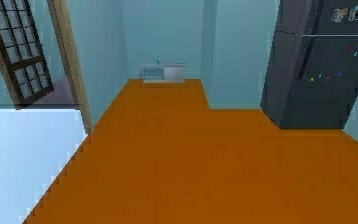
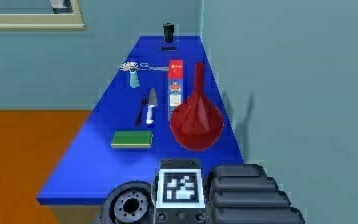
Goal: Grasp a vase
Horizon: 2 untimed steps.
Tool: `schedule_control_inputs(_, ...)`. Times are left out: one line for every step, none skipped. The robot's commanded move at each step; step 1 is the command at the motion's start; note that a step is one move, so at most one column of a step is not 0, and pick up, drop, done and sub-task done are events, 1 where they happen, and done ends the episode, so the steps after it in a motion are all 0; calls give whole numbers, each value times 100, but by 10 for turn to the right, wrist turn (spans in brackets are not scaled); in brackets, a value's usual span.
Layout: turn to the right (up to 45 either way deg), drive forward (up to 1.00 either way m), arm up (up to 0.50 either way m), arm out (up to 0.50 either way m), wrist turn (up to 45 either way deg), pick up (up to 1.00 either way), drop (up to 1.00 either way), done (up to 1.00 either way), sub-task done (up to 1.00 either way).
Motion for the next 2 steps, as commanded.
schedule_control_inputs(0,0,0,20,0,0,0,0,0)
schedule_control_inputs(0,0,0,0,450,0,0,0,0)
